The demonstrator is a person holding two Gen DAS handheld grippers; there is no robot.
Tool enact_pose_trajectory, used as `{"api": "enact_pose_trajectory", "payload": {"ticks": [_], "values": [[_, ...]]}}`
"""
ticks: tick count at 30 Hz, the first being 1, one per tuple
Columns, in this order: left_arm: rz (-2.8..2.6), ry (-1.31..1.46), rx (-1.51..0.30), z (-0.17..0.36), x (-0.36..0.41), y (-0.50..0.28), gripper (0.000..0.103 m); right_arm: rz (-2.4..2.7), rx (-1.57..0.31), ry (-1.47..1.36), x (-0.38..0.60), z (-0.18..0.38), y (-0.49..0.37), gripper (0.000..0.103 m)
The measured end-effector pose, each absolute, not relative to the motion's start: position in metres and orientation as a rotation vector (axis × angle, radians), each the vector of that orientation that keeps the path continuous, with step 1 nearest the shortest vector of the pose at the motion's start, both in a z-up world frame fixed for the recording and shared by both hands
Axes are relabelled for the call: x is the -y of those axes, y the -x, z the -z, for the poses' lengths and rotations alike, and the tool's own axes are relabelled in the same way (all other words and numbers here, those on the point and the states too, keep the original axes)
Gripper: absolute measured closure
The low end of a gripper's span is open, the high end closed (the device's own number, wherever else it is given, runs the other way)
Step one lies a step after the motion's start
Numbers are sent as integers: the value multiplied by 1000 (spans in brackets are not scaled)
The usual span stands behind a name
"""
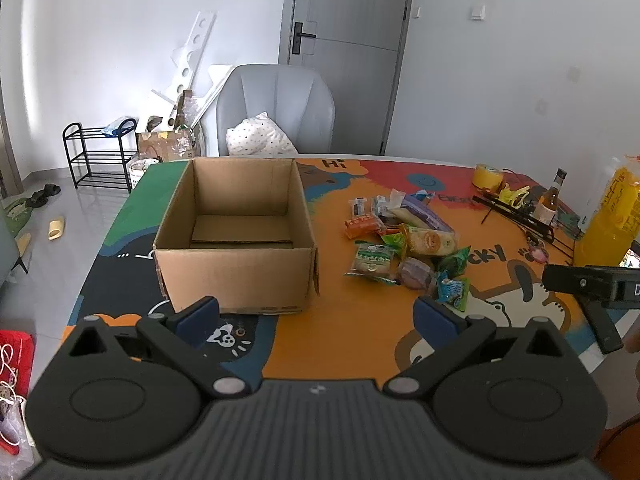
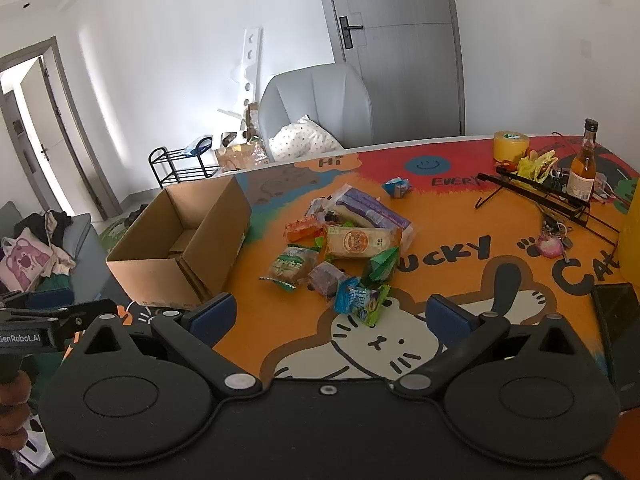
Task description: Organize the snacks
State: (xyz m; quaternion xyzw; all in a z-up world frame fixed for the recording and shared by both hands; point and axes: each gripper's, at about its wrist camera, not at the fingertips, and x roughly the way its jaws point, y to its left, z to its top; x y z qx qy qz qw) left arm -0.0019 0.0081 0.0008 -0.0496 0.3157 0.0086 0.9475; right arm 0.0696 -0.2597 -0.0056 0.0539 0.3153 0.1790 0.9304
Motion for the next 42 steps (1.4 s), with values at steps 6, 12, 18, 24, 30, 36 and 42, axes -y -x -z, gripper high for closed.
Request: {"api": "enact_pose_trajectory", "payload": {"ticks": [6, 12, 18, 24, 30, 36, 42], "values": [[-18, 100, -643, 0, -9, 1, 0, -369, -644, -107, 259, 5, -68, 0], [-18, 103, -645, 0, -8, 0, 0, -372, -646, -104, 258, 4, -69, 0], [-17, 104, -642, 0, -9, 0, 0, -379, -642, -99, 256, 2, -68, 0], [-21, 112, -636, -2, -11, 1, 0, -380, -643, -96, 257, 2, -68, 0], [-21, 114, -632, -3, -11, 2, 0, -379, -643, -95, 256, 2, -67, 0], [-19, 114, -629, -4, -12, 3, 0, -379, -643, -96, 255, 1, -66, 0], [-23, 113, -625, -5, -12, 4, 0, -383, -642, -96, 256, 0, -67, 0]]}}
